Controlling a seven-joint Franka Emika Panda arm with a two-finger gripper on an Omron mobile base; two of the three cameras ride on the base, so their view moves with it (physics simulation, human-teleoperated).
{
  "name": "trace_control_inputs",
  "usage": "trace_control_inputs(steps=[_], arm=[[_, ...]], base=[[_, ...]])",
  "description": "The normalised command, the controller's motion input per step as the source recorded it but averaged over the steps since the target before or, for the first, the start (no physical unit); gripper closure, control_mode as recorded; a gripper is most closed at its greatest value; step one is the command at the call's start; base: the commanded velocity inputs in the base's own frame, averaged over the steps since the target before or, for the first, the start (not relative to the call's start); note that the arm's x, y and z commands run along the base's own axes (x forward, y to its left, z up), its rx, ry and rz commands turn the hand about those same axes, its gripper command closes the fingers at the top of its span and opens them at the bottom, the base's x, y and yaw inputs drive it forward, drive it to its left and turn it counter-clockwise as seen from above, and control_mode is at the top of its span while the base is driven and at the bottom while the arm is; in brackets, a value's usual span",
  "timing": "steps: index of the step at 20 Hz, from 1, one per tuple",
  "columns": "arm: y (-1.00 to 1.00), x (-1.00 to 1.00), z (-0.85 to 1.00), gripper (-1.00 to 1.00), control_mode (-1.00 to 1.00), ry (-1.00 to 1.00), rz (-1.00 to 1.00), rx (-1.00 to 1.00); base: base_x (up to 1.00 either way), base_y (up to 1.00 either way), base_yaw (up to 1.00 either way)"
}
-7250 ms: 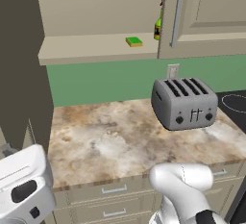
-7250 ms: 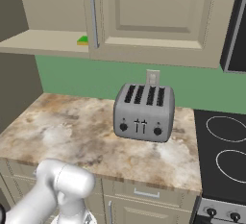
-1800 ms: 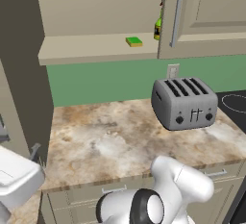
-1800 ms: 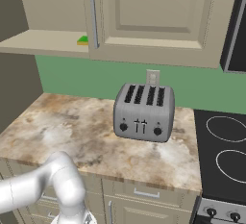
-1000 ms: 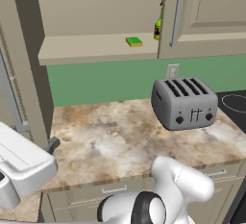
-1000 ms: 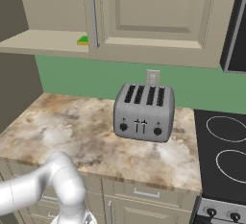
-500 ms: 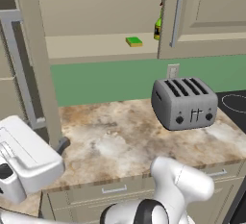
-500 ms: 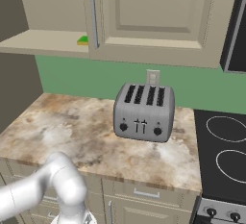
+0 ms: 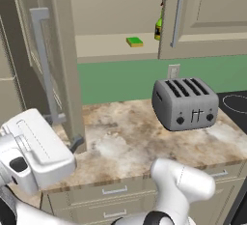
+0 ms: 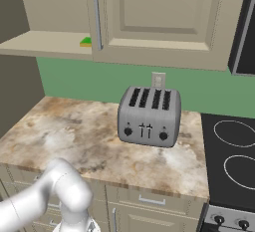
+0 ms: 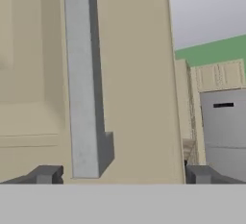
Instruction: Pick up the spray and sponge from the sink, and place them back in the cabinet, and close the cabinet doors.
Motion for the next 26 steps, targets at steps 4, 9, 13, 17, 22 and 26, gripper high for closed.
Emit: trace_control_inputs(steps=[4, 9, 13, 17, 22, 26], arm=[[-0.25, 0.29, 0.0, -1.0, -1.0, -0.04, -0.06, 0.0], [-0.29, 0.32, 0.0, -1.0, -1.0, -0.01, -0.01, 0.0], [-0.31, 0.22, 0.0, -1.0, -1.0, 0.0, 0.0, 0.0], [-0.19, 0.17, -0.01, -1.0, -1.0, 0.0, 0.01, 0.0], [-0.15, 0.21, -0.01, -1.0, -1.0, 0.0, 0.02, 0.0], [-0.15, 0.28, -0.01, -1.0, -1.0, 0.0, 0.01, 0.0]], base=[[0.0, 0.0, 0.0], [0.0, 0.0, 0.0], [0.0, 0.0, 0.0], [0.0, 0.0, 0.0], [0.0, 0.0, 0.0], [0.0, 0.0, 0.0]])
